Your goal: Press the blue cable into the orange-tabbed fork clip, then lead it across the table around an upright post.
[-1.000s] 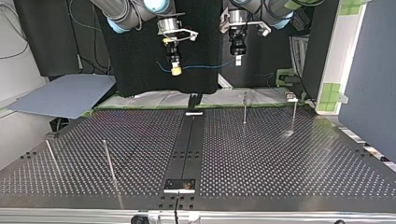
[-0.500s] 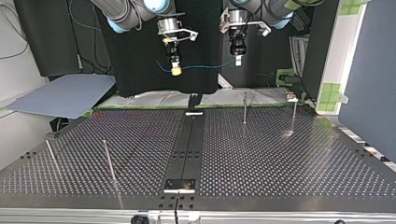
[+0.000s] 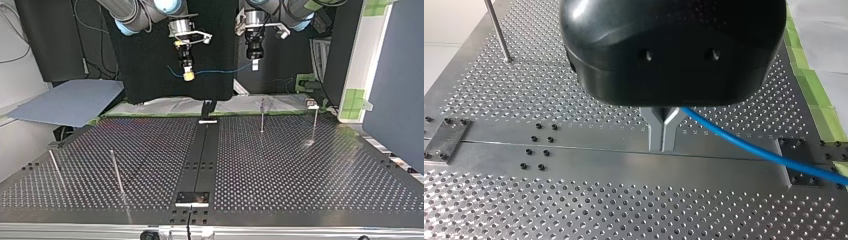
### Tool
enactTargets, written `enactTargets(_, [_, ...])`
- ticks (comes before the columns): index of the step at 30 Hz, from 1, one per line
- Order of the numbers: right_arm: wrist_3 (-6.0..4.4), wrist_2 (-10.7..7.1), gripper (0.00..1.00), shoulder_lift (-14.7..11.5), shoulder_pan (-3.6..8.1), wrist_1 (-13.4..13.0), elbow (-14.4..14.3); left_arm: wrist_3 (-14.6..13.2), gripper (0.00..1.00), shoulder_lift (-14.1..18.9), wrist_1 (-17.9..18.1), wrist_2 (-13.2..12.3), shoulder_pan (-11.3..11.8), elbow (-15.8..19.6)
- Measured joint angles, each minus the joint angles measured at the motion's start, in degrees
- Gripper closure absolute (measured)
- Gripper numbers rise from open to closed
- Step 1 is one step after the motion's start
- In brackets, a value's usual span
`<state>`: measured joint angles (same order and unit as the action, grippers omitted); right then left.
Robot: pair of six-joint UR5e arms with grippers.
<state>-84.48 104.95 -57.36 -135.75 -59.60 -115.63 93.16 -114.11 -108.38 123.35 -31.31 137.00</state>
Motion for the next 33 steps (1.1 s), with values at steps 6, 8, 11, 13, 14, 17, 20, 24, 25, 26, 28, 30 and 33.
enactTargets(6, [0.0, 0.0, 0.99, 0.0, 0.0, 0.0, 0.0, 0.0, 1.0, 0.0, 0.0, 0.0, 0.0, 0.0])
enactTargets(8, [0.0, 0.0, 0.99, 0.0, 0.0, 0.0, 0.0, 0.0, 1.0, 0.0, 0.0, 0.0, 0.0, 0.0])
enactTargets(11, [0.0, 0.0, 0.99, 0.0, 0.0, 0.0, 0.0, 0.0, 1.0, 0.0, 0.0, 0.0, 0.0, 0.0])
enactTargets(13, [0.0, 0.0, 0.99, 0.0, 0.0, 0.0, 0.0, 0.0, 1.0, 0.0, 0.0, 0.0, 0.0, 0.0])
enactTargets(14, [0.0, 0.0, 0.99, 0.0, 0.0, 0.0, 0.0, 0.0, 1.0, 0.0, 0.0, 0.0, 0.1, 0.0])
enactTargets(17, [0.0, 0.0, 0.99, 0.0, 0.0, 0.0, 0.0, 0.0, 1.0, -0.4, 0.1, -0.2, 0.4, 0.1])
enactTargets(20, [0.0, 0.0, 0.99, 0.0, 0.0, 0.0, 0.0, -0.1, 1.0, -1.3, 0.2, -0.4, 0.7, 0.1])
enactTargets(24, [0.01, 0.0, 0.99, 0.0, 0.0, 0.0, 0.0, -0.1, 1.0, -3.4, 0.3, -0.4, 0.9, 0.2])
enactTargets(25, [0.0, 0.0, 0.99, 0.0, 0.0, 0.0, 0.0, -0.1, 1.0, -3.9, 0.3, -0.4, 0.9, 0.2])
enactTargets(26, [0.0, 0.0, 0.99, 0.0, 0.0, 0.0, 0.0, -0.1, 1.0, -4.4, 0.3, -0.4, 0.9, 0.2])
enactTargets(28, [0.0, 0.0, 0.99, 0.0, 0.0, 0.0, 0.0, -0.1, 1.0, -5.2, 0.3, -0.4, 0.9, 0.2])
enactTargets(30, [0.0, 0.0, 0.99, 0.0, 0.0, 0.0, 0.0, -0.1, 1.0, -5.6, 0.3, -0.4, 0.9, 0.2])
enactTargets(33, [0.0, 0.0, 0.99, 0.0, 0.0, 0.0, 0.0, -0.1, 1.0, -5.8, 0.3, -0.4, 0.9, 0.2])
